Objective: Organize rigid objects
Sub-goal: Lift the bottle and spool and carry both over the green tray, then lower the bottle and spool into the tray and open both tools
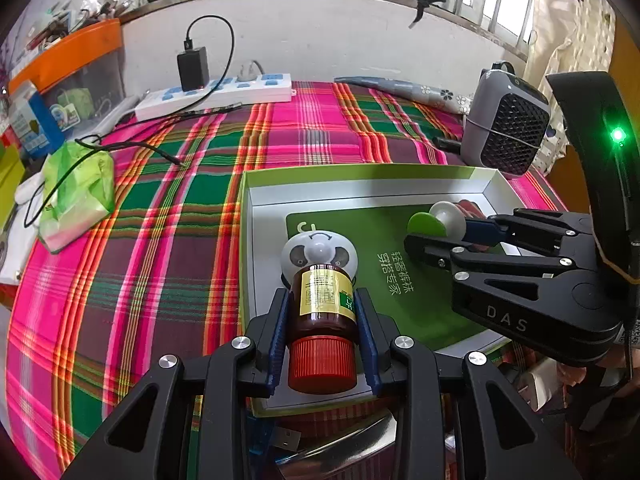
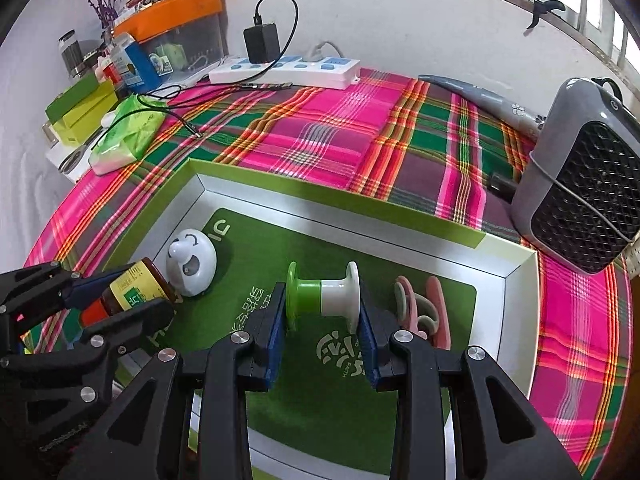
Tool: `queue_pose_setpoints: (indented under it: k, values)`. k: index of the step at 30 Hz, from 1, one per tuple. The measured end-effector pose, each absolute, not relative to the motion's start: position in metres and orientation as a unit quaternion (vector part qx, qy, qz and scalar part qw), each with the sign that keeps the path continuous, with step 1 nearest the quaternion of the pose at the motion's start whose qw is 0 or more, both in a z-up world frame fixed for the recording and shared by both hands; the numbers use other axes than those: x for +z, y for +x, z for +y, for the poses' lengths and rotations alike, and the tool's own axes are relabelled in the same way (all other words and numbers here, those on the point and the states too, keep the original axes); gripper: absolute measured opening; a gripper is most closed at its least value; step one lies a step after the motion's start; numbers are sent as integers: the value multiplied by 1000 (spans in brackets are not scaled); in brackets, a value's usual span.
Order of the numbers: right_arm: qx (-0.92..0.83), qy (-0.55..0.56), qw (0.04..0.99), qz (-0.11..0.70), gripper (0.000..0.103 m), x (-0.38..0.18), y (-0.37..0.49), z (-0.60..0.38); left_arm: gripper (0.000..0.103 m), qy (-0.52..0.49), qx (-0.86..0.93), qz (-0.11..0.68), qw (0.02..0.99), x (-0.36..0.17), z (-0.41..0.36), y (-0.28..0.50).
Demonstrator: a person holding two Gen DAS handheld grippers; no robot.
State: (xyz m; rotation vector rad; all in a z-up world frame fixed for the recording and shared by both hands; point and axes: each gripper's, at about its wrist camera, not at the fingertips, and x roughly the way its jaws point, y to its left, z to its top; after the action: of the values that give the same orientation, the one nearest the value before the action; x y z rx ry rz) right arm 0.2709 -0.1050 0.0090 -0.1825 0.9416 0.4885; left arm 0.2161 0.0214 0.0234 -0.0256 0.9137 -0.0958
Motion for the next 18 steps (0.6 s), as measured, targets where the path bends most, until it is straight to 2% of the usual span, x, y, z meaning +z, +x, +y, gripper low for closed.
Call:
queue_pose_setpoints:
  k: [15,18]
  values:
    - [232,-82,859,450,34,7,272,-105,32,-9,-48,443,895,24,21,215]
    - [232,-79,859,450,43,7,272,-105,34,-9,-49,442,895,25,19,214]
